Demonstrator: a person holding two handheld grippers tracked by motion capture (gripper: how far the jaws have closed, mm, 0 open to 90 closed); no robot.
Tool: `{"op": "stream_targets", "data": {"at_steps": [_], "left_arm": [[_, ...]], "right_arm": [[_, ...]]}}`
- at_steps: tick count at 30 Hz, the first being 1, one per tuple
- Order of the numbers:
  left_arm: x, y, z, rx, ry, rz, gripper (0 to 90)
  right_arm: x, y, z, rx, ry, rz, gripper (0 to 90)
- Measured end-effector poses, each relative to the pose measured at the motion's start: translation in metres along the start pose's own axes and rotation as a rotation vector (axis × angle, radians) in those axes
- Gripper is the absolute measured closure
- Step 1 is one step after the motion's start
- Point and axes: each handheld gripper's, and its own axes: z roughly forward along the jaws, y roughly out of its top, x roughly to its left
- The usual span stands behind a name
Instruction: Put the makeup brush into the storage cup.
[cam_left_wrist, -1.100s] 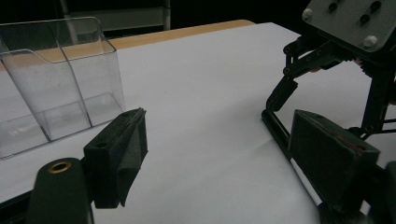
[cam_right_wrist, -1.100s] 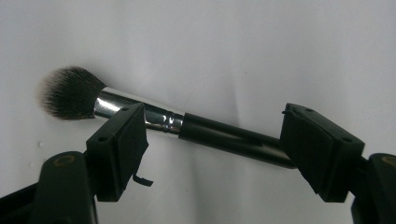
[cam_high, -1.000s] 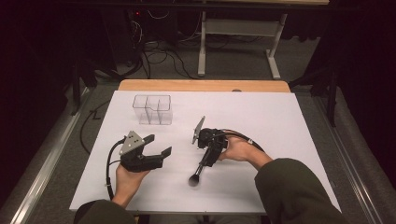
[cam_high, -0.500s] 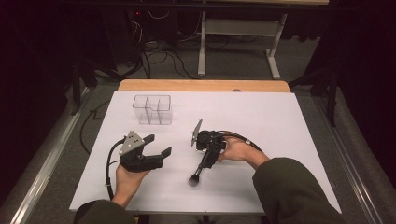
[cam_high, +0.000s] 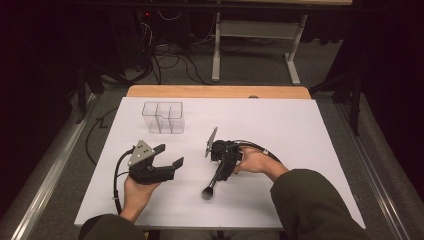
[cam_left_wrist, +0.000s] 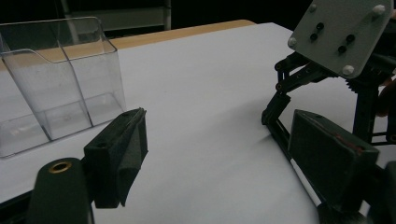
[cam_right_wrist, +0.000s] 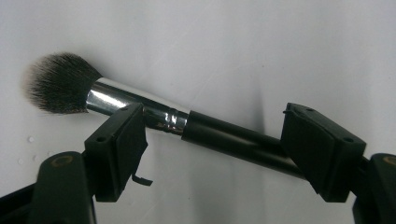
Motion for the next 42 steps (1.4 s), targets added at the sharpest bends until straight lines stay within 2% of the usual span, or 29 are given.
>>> {"op": "stream_targets", "data": {"at_steps": [19,30,39,42], "left_arm": [[0.0,0.0001,-0.0003,-0.002,0.001,-0.001,20.1],[0.0,0.0,-0.0003,-0.002,0.002,-0.002,20.0],[-0.0001,0.0,-0.0002,-0.002,0.0,-0.003,20.0],[0.0,0.0,-0.0004,-0.002,0.001,-0.003,20.1]], "right_arm": [[-0.0012,-0.0046,0.0004,0.005,0.026,0.001,23.1],[0.0,-0.0068,0.0,0.005,0.018,0.009,23.8],[0.0002,-0.0078,-0.001,0.006,0.005,-0.007,25.8],[0.0016,-0.0088,-0.0017,0.023,0.01,-0.002,25.7]]}}
